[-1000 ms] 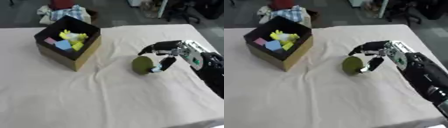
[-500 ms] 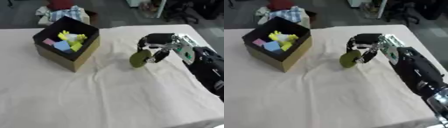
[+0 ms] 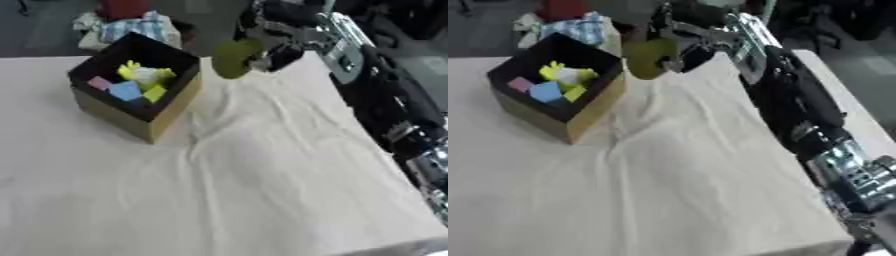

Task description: Pick up objects on the table and place them in the box.

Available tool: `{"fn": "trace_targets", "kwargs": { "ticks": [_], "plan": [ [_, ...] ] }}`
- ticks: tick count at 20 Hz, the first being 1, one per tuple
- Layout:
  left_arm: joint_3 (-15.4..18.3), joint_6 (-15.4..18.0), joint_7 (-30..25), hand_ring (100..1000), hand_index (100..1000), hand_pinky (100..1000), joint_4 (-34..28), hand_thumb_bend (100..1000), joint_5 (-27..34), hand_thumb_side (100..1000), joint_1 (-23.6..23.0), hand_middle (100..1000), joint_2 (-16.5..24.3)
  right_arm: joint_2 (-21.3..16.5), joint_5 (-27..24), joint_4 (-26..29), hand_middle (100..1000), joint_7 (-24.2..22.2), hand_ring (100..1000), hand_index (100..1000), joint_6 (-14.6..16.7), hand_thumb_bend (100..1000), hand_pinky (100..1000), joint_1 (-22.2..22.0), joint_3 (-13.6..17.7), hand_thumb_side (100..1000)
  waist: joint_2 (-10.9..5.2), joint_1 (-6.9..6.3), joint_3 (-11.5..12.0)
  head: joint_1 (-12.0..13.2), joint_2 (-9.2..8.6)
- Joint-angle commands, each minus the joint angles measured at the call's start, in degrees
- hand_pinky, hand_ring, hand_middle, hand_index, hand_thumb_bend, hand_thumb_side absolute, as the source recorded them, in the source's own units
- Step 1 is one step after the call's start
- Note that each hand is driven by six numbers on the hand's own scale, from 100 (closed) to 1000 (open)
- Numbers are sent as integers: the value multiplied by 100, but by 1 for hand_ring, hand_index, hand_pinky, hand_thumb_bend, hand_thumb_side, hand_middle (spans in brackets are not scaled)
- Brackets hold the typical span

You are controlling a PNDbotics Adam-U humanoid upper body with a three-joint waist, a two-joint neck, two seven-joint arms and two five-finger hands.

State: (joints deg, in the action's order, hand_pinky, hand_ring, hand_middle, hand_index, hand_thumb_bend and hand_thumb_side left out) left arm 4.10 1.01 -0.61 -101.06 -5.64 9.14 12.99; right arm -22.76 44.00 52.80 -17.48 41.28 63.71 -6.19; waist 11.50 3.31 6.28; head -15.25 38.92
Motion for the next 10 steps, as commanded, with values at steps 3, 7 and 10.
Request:
{"fn": "trace_targets", "kwargs": {
  "ticks": [3,7,10],
  "plan": [
    [-116,23,-121,748,849,830,-64,100,55,663,57,697,-7,741,979,-625,454,331,669,599,-455,100,705,454,506,100,-137,-117,221,-227,-31],
    [-181,32,-191,748,849,830,-38,100,83,662,62,697,-28,1141,1713,-1155,561,720,695,747,-896,100,717,455,828,100,-152,-139,429,-403,3],
    [-205,40,-223,747,849,830,-35,100,99,663,69,696,-47,1288,2163,-1395,836,1011,822,996,-1201,147,790,434,950,452,-147,-145,514,-453,9]
  ]
}}
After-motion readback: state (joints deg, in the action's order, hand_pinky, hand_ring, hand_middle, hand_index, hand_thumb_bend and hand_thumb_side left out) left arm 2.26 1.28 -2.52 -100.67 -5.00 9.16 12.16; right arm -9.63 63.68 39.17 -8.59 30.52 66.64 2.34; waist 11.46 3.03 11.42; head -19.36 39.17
